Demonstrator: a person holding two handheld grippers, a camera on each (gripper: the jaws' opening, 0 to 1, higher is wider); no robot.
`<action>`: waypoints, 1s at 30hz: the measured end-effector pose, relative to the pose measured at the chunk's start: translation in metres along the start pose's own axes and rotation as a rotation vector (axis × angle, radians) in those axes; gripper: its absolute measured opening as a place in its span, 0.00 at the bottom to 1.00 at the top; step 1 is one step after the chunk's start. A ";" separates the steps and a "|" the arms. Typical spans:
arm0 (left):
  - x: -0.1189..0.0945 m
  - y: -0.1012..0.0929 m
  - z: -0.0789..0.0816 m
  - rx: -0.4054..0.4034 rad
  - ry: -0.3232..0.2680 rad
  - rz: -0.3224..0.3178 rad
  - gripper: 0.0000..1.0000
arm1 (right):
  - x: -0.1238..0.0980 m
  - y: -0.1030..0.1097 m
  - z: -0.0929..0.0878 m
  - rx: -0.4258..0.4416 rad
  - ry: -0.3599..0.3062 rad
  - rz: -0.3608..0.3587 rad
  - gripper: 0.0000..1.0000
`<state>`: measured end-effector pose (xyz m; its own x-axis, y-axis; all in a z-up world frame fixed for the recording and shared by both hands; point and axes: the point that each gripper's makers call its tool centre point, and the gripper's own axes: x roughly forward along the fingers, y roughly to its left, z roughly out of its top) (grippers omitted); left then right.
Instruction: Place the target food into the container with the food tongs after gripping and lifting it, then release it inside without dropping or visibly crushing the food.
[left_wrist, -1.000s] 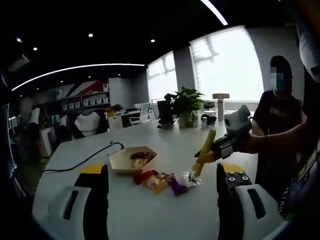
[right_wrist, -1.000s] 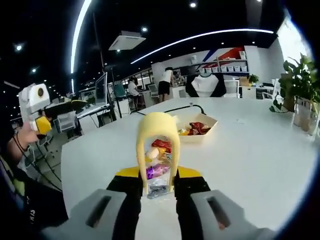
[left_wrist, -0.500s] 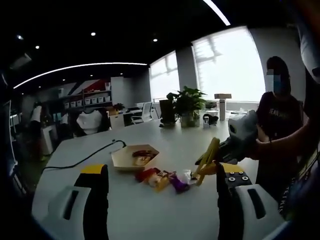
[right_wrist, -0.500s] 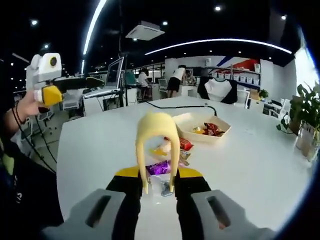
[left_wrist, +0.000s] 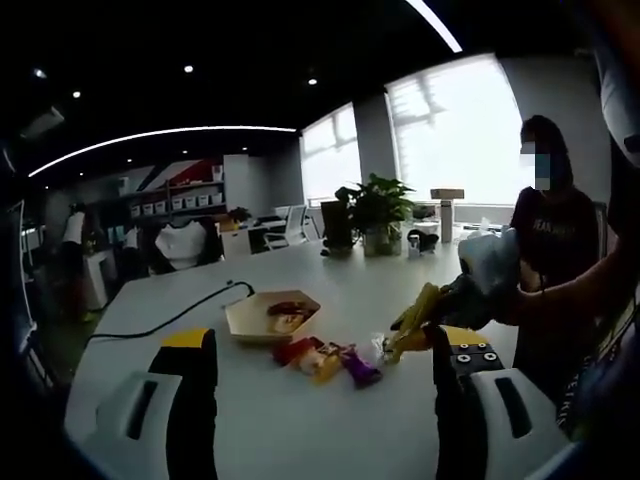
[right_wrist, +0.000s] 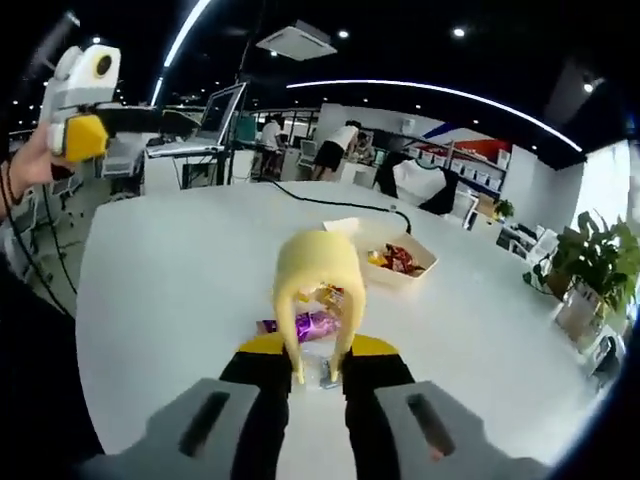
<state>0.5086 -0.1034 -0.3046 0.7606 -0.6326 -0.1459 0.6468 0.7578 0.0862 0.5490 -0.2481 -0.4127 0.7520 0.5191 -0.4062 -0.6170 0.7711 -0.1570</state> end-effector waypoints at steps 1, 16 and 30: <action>0.000 0.000 0.001 0.001 -0.002 0.001 0.95 | 0.000 -0.001 0.000 0.019 -0.001 -0.005 0.13; 0.001 -0.003 0.002 0.010 0.002 -0.007 0.95 | -0.034 -0.053 0.011 0.491 -0.159 -0.034 0.09; 0.014 -0.020 0.002 0.013 -0.003 -0.059 0.95 | -0.043 -0.062 0.011 0.524 -0.180 -0.030 0.11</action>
<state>0.5060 -0.1281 -0.3061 0.7210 -0.6769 -0.1479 0.6915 0.7167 0.0907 0.5570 -0.3138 -0.3751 0.8237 0.5132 -0.2410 -0.4313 0.8431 0.3212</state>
